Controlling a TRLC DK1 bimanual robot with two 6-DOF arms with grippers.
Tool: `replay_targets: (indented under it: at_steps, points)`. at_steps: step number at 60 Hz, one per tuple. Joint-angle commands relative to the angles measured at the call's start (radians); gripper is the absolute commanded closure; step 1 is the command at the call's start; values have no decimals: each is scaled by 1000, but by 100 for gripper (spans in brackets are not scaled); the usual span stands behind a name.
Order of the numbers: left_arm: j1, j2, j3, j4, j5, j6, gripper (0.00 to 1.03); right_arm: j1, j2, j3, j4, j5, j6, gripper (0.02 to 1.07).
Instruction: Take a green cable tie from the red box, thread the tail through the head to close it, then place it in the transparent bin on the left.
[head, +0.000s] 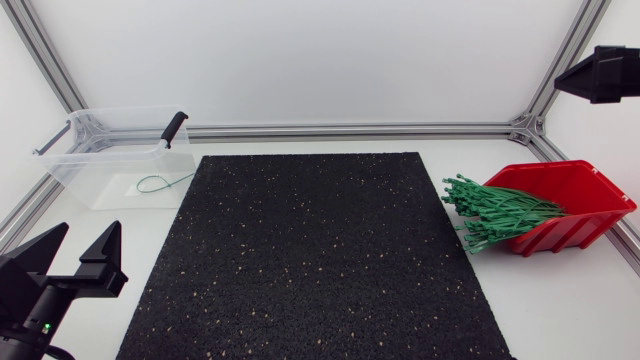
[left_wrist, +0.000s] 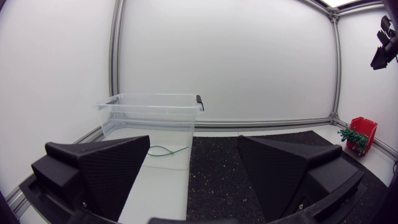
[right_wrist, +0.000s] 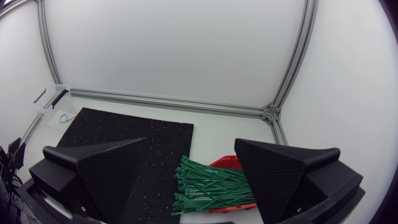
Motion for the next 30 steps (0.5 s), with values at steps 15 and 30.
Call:
replay_targets:
  at_steps: [15, 30]
  points:
    - [3, -7, -40, -22, -3, -10, 5, -87, 370, 347, -404, 11, -496, 9]
    - [-1, -7, -38, -22, -3, -10, 5, -57, 412, 382, -533, 92, -895, 9]
